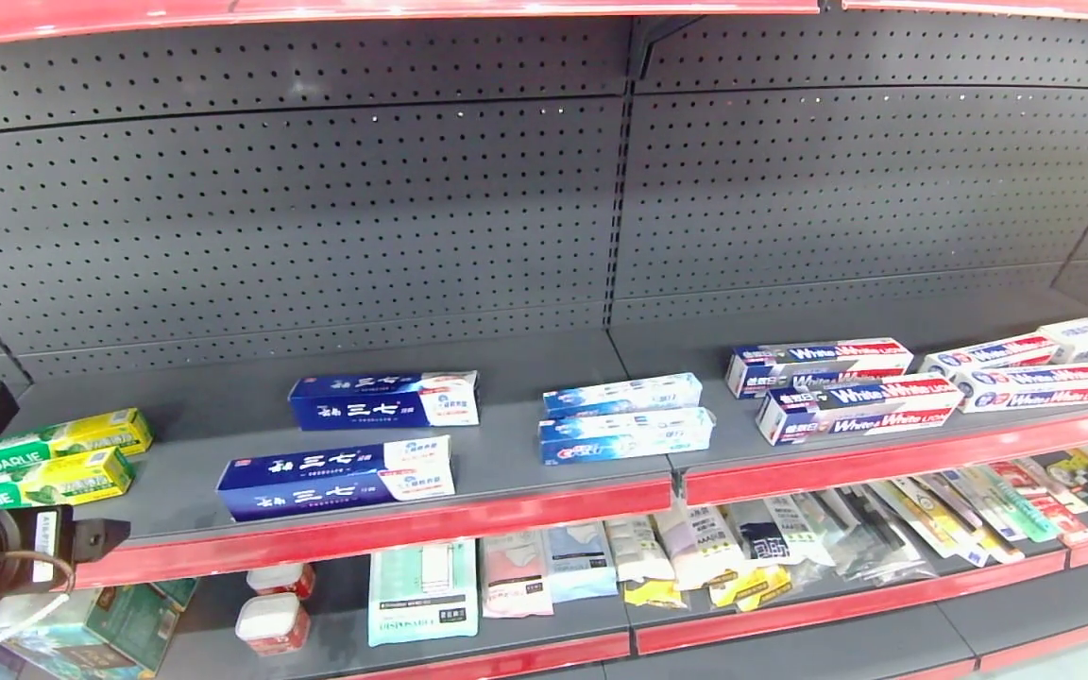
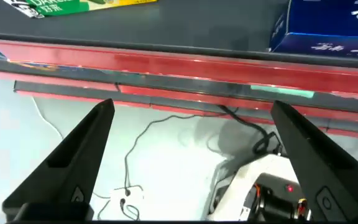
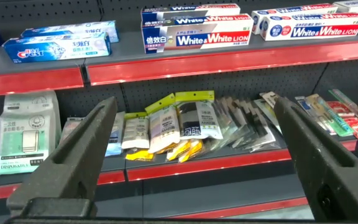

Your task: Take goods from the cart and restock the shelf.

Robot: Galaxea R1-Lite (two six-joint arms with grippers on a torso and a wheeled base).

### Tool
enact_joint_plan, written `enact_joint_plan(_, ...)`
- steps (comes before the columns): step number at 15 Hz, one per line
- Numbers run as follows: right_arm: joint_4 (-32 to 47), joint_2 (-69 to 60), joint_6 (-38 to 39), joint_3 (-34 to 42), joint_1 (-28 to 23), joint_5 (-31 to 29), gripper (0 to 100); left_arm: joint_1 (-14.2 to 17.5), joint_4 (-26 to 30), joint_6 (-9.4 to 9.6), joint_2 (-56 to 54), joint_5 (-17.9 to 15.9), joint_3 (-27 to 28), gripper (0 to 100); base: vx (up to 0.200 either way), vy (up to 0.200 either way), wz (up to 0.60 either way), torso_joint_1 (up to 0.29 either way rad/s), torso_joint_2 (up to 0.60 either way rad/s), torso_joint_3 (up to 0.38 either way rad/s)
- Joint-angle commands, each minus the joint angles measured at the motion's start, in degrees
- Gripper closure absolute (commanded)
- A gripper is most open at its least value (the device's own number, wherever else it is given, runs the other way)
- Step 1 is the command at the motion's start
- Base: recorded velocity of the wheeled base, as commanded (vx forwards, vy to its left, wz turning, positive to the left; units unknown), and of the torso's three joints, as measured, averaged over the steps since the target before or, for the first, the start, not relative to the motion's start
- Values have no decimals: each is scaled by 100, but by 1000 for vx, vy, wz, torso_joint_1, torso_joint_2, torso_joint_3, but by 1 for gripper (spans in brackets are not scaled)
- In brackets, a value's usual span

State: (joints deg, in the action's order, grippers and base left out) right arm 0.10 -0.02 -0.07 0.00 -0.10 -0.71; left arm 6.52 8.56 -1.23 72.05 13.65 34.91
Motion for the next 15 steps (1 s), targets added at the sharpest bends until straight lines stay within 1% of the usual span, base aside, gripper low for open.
enact_joint_plan(1, 8, 11, -1, 0, 1, 0, 0, 192, -100, -18, 398, 182, 24, 0, 0, 0, 0, 0, 0, 0)
enact_joint_plan(5, -1, 11, -1, 0, 1, 0, 0, 508, -627, -18, 881, 445, 15, 0, 0, 0, 0, 0, 0, 0)
enact_joint_plan(7, 8, 11, -1, 0, 1, 0, 0, 499, -944, -44, 1171, 445, -2, 0, 0, 0, 0, 0, 0, 0)
enact_joint_plan(10, 8, 11, -1, 0, 1, 0, 0, 499, -1682, -44, 1707, 454, 42, 0, 0, 0, 0, 0, 0, 0)
enact_joint_plan(11, -1, 11, -1, 0, 1, 0, 0, 473, -1787, -35, 1831, 463, 51, 0, 0, 0, 0, 0, 0, 0)
enact_joint_plan(13, 8, 11, -1, 0, 1, 0, 0, 376, -1814, -35, 1989, 454, 77, 0, 0, 0, 0, 0, 0, 0)
enact_joint_plan(15, -1, 11, -1, 0, 1, 0, 0, 359, -1823, -35, 2103, 454, 121, 0, 0, 0, 0, 0, 0, 0)
